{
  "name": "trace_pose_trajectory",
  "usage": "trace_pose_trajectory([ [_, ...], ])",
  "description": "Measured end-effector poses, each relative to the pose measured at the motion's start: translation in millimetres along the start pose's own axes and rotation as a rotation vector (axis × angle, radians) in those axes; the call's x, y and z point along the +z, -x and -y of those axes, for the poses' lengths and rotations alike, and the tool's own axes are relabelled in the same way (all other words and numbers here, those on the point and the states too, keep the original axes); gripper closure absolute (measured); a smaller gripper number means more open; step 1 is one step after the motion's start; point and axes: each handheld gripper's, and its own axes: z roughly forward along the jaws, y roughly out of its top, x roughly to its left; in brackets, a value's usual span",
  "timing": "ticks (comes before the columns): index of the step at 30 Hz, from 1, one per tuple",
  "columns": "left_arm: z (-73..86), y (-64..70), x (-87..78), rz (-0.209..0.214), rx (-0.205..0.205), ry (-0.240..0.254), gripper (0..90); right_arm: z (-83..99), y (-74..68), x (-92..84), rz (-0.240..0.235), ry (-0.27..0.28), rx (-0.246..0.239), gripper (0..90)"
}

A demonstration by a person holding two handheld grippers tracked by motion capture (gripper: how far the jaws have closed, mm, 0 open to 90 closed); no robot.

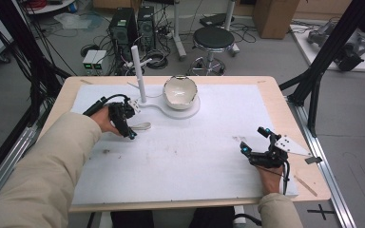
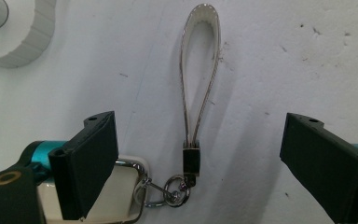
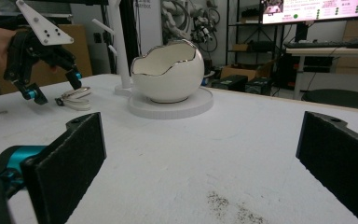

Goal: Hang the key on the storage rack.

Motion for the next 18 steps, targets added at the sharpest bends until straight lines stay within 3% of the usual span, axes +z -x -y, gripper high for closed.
trace_pose_trajectory([
  [18,0.7,-0.6,2.9,-0.006,0.023,-0.048,29.2,0.1,0.1,-0.1,-0.003,0.001,0.0,0.4],
])
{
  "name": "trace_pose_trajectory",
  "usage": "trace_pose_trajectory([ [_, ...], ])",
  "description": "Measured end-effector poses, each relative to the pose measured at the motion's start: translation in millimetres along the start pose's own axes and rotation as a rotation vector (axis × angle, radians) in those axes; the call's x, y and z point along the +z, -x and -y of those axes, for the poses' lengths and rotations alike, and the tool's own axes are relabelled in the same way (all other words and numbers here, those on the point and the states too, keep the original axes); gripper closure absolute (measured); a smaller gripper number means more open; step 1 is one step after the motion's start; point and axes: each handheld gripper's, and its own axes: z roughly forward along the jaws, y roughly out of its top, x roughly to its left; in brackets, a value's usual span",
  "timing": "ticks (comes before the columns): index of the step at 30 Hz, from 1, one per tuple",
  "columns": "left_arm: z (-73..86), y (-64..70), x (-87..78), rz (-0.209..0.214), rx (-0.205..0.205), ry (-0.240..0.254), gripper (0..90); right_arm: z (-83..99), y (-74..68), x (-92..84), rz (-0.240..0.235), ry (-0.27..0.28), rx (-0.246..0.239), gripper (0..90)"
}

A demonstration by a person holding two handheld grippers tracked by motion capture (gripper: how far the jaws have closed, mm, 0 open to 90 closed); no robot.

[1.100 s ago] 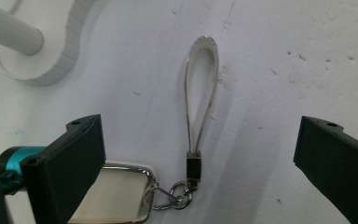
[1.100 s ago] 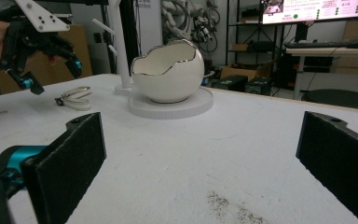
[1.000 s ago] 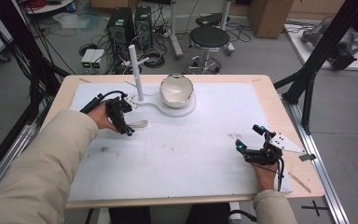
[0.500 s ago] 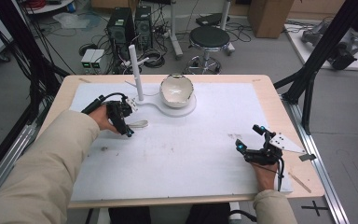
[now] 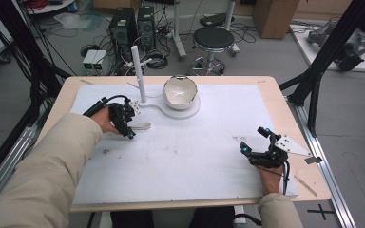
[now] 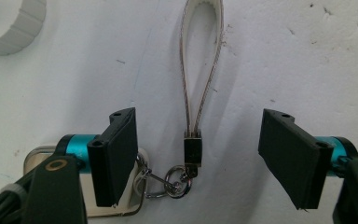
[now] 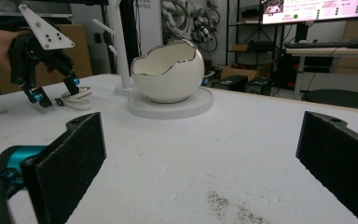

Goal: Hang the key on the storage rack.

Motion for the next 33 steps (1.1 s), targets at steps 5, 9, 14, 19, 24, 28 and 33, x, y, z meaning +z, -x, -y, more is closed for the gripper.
trace_pose_trajectory([
  [5,0.4,0.2,0.8,0.002,0.001,-0.004,35.0,0.0,0.2,0.1,-0.002,0.001,-0.006,0.4],
  [9,0.9,-1.2,-0.1,0.009,0.001,-0.013,42.0,0.0,0.0,0.0,0.0,0.0,-0.001,0.4],
  [14,1.3,-1.1,-0.6,0.006,-0.011,-0.022,47.2,0.0,0.0,0.0,0.0,0.0,0.0,0.4],
  [19,1.2,-0.5,-0.3,-0.003,-0.018,-0.038,52.0,0.0,0.0,0.0,0.0,0.0,0.0,0.4],
  [24,1.0,-0.8,-0.8,-0.011,-0.025,-0.057,58.9,0.0,0.0,0.1,0.001,0.0,0.0,0.4],
  [28,2.0,-0.8,-0.1,-0.026,-0.021,-0.076,63.8,0.0,0.0,0.1,0.002,0.0,0.001,0.4],
  [33,1.3,-0.5,-0.4,-0.024,-0.022,-0.088,73.8,0.1,0.3,0.0,0.0,0.0,0.0,0.4],
])
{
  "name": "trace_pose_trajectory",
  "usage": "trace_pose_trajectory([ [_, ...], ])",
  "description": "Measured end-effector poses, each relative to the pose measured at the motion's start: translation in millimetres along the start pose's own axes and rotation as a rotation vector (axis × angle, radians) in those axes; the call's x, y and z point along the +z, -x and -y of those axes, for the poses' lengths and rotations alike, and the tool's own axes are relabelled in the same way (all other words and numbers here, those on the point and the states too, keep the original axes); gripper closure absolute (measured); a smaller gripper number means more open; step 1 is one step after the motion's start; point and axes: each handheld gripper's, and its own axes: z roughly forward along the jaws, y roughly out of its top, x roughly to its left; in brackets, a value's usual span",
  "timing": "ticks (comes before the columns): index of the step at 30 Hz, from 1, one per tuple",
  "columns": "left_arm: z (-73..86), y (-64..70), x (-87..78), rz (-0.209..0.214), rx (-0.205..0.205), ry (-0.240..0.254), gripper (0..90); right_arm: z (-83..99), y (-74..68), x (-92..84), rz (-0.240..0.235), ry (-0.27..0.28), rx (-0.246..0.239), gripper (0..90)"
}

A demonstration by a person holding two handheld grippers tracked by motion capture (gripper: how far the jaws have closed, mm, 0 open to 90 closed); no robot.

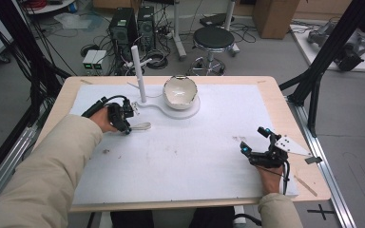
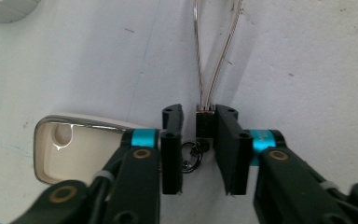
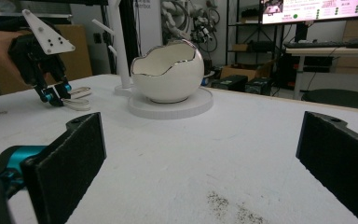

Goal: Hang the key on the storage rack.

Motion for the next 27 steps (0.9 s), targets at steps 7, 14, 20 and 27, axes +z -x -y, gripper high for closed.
trace_pose_trajectory([
  [7,-1.2,2.5,0.6,-0.003,0.017,-0.007,81.2,0.0,0.3,0.1,0.001,0.001,-0.001,0.4],
  [14,-1.3,3.8,-0.1,0.003,0.004,-0.006,81.3,0.0,0.3,0.1,0.002,0.001,-0.002,0.4],
  [20,-2.0,4.1,-6.0,-0.02,-0.001,0.007,81.5,0.0,0.3,0.1,0.002,0.002,-0.003,0.4],
  [27,4.7,4.6,-21.4,-0.098,-0.064,0.132,81.5,0.0,0.4,0.1,0.002,0.001,-0.001,0.4],
])
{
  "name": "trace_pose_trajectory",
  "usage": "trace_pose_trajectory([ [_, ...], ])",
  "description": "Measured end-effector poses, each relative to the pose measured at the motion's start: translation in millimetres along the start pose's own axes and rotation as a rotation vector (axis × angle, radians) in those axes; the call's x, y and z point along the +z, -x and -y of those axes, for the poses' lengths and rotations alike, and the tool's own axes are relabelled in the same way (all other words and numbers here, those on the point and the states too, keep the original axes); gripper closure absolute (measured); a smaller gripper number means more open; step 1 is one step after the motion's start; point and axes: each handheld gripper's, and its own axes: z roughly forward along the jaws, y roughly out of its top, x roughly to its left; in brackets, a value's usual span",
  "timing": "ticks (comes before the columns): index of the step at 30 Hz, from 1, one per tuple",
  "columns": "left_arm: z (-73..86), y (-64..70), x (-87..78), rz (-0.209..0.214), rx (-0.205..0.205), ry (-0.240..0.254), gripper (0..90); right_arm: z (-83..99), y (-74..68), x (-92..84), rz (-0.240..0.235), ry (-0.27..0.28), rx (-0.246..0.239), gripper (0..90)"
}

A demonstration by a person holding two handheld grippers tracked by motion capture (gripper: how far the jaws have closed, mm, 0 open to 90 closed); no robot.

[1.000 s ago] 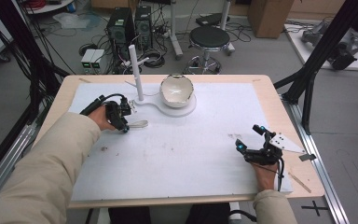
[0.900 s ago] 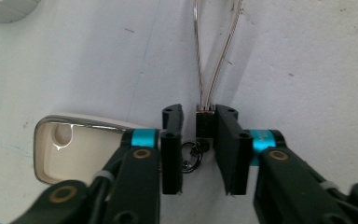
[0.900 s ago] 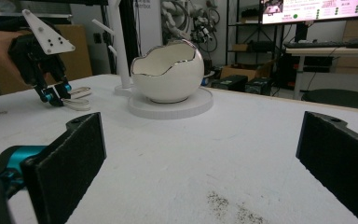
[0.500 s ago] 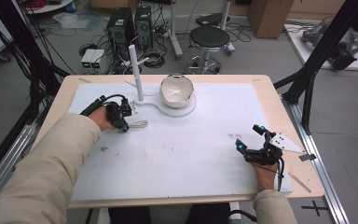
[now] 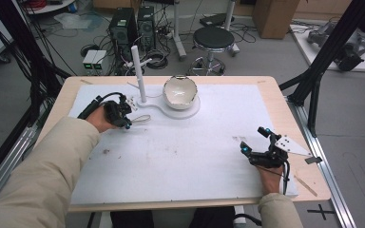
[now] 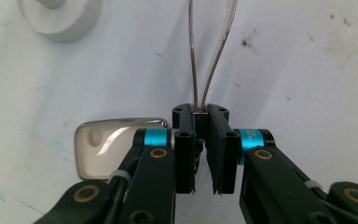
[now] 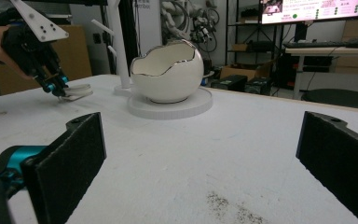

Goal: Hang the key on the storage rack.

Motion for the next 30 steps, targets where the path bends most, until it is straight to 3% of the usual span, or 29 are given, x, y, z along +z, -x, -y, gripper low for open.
trace_pose_trajectory([
  [5,0.9,0.4,-12.4,-0.021,-0.05,0.093,81.5,0.0,-0.1,0.0,0.001,0.0,-0.002,0.4],
  [12,3.0,5.5,-25.5,-0.056,-0.098,0.154,81.5,0.0,0.0,0.0,0.001,0.0,-0.002,0.4],
  [15,3.1,8.7,-34.3,-0.074,-0.119,0.212,81.5,0.0,-0.2,0.1,0.001,0.0,0.0,0.4],
  [18,3.9,9.9,-44.9,-0.1,-0.18,0.291,81.5,0.0,-0.6,0.0,0.002,-0.002,0.003,0.4],
  [23,3.0,11.8,-56.5,-0.148,-0.274,0.362,81.5,0.0,-0.7,0.0,0.004,-0.002,0.001,0.4],
  [30,0.8,14.1,-66.4,-0.19,-0.308,0.448,81.6,-0.1,-0.5,0.3,0.004,-0.001,-0.005,0.4],
])
